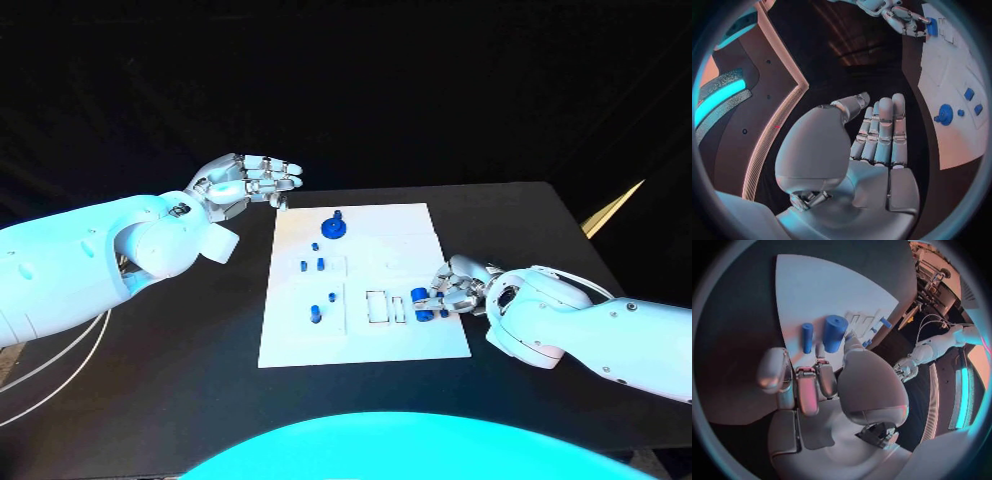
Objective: Assemble the parts on the task board
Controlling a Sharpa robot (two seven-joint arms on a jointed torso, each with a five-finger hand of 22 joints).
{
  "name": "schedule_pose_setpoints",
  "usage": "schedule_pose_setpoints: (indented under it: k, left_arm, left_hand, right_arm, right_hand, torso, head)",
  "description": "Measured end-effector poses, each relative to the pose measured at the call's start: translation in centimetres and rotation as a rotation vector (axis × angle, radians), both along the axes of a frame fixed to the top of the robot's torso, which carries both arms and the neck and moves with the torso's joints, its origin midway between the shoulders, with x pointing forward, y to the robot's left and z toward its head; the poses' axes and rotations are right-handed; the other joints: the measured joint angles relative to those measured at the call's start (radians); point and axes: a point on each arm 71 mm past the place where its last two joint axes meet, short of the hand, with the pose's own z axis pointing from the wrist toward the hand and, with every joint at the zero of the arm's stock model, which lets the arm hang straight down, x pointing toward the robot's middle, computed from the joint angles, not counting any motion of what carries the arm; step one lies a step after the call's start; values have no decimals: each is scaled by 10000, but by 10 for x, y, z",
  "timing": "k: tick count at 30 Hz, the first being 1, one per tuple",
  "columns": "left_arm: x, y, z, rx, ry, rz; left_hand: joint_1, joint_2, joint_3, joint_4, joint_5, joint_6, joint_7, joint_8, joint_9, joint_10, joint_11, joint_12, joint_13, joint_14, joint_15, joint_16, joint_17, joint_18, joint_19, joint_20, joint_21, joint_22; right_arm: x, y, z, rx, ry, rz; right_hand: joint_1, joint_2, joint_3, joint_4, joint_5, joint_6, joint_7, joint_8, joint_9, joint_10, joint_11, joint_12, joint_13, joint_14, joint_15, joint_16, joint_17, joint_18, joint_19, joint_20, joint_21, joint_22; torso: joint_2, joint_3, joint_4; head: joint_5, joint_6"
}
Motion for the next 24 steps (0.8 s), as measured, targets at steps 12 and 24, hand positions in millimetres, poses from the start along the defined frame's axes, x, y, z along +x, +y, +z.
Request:
schedule_pose_setpoints:
  k: [12, 24]
  left_arm:
    - [0, 0, 0, -1, 32, -47]
    - [0, 1, 0, 4, 35, -40]
  left_hand:
    - [0, 0, 0, 0, 0, 0, 0, 0, 0, 0, 0, 0, 0, 0, 0, 0, -1, 1, 0, 0, 0, 0]
    - [0, 0, 0, 0, 0, 0, 0, 0, 0, 0, 0, 1, 0, 0, 0, 0, -4, 0, 0, 0, 0, 0]
  right_arm:
    - [1, 7, -9, -317, 109, 176]
    - [-1, 7, -11, -53, -174, -249]
  right_hand:
    - [0, 1, 0, 0, 0, 5, -1, 319, 679, -2, -1, 0, 0, 0, 0, 0, 0, 0, 0, 0, 1, 48]
    - [403, 563, -458, -70, -2, 358, -173, 418, 474, 126, -125, 183, 0, -1, -5, 68, 0, -3, 143, -74, 319, 331]
  torso:
    - [1, 8, -4]
    - [-3, -5, -4]
  head:
    - [25, 0]
    - [6, 0]
